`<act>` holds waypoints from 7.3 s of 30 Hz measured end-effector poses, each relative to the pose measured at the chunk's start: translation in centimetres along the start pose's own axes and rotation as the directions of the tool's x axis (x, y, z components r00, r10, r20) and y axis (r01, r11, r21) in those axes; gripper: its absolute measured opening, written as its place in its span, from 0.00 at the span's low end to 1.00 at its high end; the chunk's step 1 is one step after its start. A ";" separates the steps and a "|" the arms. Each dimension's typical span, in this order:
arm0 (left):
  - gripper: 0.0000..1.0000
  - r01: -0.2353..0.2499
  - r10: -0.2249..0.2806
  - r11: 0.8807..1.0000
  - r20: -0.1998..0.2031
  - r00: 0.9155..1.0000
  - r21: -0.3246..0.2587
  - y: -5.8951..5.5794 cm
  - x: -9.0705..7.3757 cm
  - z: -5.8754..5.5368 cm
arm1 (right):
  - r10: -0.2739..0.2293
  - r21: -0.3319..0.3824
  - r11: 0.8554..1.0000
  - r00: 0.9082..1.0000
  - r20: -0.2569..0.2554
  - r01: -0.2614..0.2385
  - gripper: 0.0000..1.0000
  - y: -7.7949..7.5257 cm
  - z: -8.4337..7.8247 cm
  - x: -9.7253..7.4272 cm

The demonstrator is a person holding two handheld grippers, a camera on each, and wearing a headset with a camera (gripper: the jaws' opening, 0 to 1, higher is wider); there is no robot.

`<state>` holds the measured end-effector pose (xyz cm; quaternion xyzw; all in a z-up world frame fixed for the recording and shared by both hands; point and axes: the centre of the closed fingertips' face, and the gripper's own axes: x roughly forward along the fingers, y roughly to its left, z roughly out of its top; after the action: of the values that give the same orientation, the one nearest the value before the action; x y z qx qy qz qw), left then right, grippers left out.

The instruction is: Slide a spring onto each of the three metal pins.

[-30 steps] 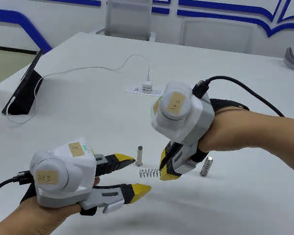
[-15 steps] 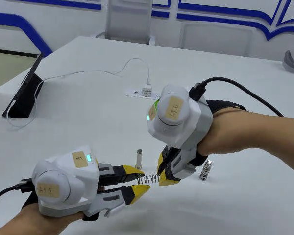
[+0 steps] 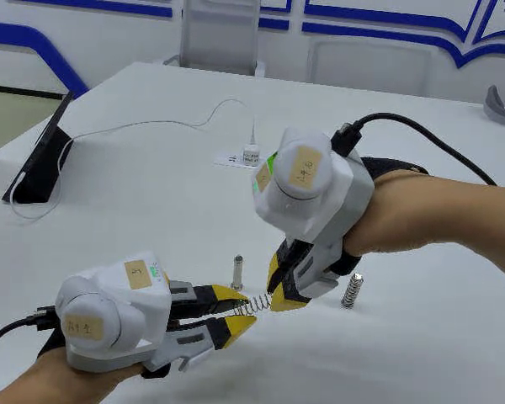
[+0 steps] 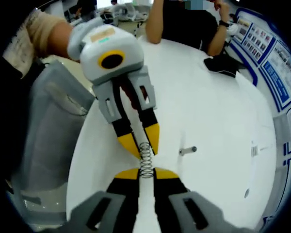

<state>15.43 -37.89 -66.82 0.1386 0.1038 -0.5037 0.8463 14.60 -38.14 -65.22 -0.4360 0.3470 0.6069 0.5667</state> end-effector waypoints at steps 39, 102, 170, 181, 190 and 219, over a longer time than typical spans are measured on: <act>0.11 0.003 -0.003 1.000 0.030 1.000 -0.014 -0.1 0.3 0.9 | -0.014 0.003 1.000 0.997 0.076 0.014 0.12 0.3 2.9 -0.1; 0.60 -0.142 0.140 0.977 -0.023 0.990 -0.160 3.7 -1.6 -1.8 | -0.090 0.137 0.986 0.996 -0.012 0.091 0.12 -8.3 1.4 3.0; 0.71 -0.152 0.147 0.974 -0.043 0.988 -0.166 4.9 -1.1 -1.3 | -0.271 0.387 0.897 0.957 0.106 0.211 0.39 -8.0 -6.0 -0.1; 0.74 -0.149 0.142 0.976 -0.055 0.988 -0.159 4.8 -1.2 -1.3 | -0.371 0.464 0.844 0.917 0.145 0.268 0.46 -6.3 -9.3 -2.3; 0.75 -0.151 0.143 0.975 -0.058 0.988 -0.161 4.8 -1.3 -1.3 | -0.438 0.544 0.789 0.882 0.173 0.285 0.50 -4.0 -11.8 -3.3; 0.79 -0.159 0.151 0.968 -0.054 0.987 -0.193 4.1 -2.2 -1.9 | -0.605 0.709 0.641 0.762 0.232 0.293 0.61 0.0 -14.2 -3.7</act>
<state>17.97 -33.57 -67.42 0.0718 0.1581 -0.4207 0.8904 16.50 -52.54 -67.22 -0.1392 0.2658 0.3701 0.8792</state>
